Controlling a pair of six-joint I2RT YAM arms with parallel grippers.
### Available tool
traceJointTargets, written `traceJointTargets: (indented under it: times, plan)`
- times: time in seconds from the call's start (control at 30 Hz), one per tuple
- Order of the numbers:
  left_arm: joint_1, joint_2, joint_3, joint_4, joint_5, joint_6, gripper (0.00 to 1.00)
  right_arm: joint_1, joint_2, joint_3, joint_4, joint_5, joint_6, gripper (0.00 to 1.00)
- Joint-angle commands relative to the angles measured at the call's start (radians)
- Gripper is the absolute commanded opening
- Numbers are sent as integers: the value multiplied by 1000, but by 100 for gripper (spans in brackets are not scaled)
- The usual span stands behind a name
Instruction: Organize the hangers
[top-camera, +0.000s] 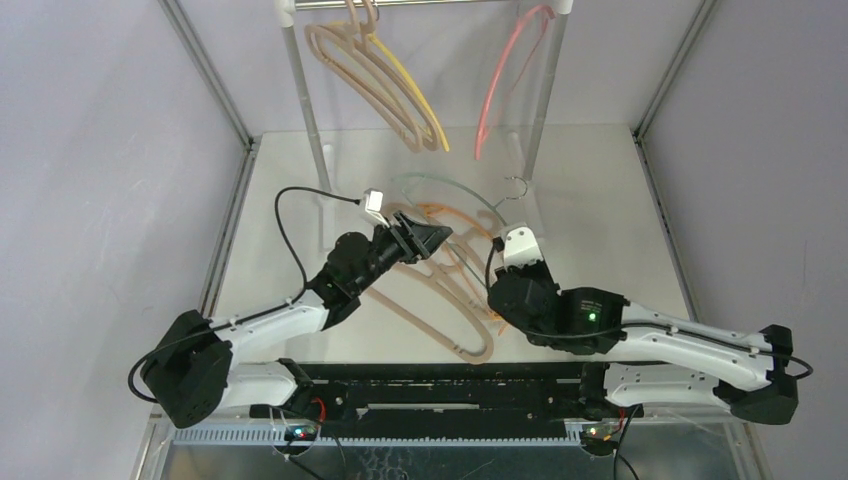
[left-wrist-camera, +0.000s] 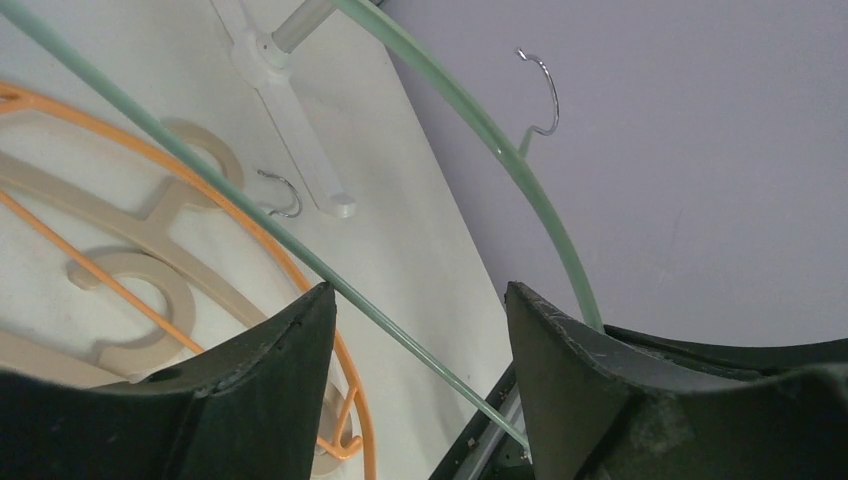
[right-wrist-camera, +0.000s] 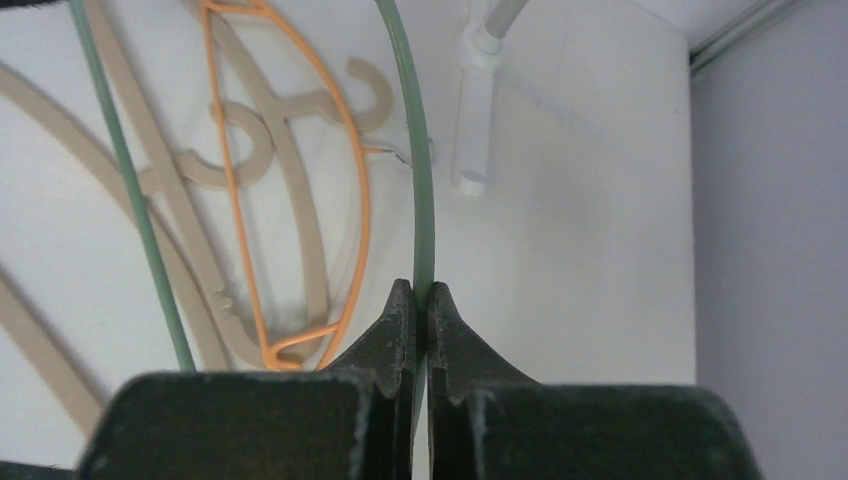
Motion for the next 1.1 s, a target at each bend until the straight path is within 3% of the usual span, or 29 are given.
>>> traceJointTargets:
  times: [0.0,0.27,1.07]
  plan:
    - [-22,1,9,119,15,-13,66,31,-84,6,140,-134,-21,0]
    - [-29,17,14,126,16,-16,63,33,-147,-21,131,-178,1,0]
    - [-40,-9,-78,63,-4,-15,71,22,-199,-16,104,7,55,0]
